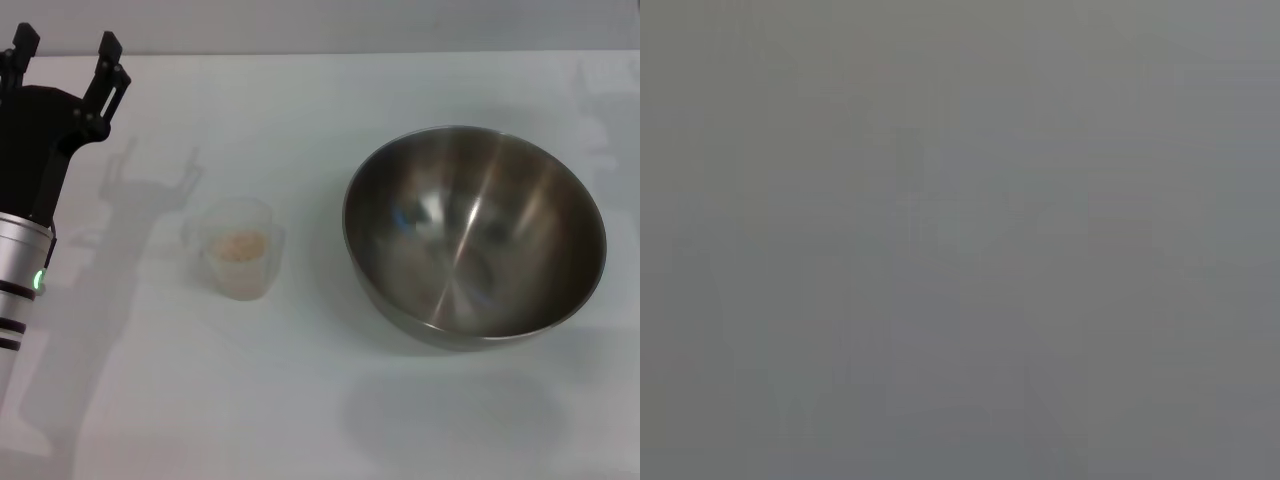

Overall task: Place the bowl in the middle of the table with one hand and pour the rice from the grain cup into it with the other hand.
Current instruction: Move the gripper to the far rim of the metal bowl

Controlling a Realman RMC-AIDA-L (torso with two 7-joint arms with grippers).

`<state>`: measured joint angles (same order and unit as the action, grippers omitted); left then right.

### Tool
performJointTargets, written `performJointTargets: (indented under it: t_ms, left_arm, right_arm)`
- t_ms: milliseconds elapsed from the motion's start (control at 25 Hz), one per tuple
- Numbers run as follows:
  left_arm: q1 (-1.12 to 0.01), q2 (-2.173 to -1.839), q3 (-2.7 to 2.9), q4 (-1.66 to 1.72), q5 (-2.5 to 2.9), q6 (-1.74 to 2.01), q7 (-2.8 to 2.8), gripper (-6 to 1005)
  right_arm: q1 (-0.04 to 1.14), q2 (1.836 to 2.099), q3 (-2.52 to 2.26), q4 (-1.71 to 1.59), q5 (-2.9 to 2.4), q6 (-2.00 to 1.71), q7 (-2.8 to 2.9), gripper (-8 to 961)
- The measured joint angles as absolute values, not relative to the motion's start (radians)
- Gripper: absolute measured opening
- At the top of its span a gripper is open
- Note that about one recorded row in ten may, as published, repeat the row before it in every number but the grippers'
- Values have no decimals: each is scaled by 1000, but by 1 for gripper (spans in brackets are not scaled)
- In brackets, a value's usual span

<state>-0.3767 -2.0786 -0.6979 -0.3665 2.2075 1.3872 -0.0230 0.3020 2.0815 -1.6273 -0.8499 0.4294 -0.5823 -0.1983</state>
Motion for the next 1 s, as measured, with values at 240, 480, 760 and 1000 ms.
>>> performJointTargets:
  t_ms: [240,480,760,1000]
  left_arm:
    - [-373,-2077,-706,-366,2203,1391,-23,838]
    - [-372,-2075,-720,-360,2201,1393,-23,836]
    - [-372,-2074,-725,-347,2201,1393,-23,834]
    - [-372,-2075,-746,-337,2200,1393,-27,833]
  right_arm:
    - [199,2087,-1615,-1335,436,58,-197,722]
    - [224,2084,-1522,-1695,439,766,-162,722]
    - [407,2073,-1308,-1760,437,1354,-169,721]
    - [537,2060,-1202,-1634,421,1583,-274,721]
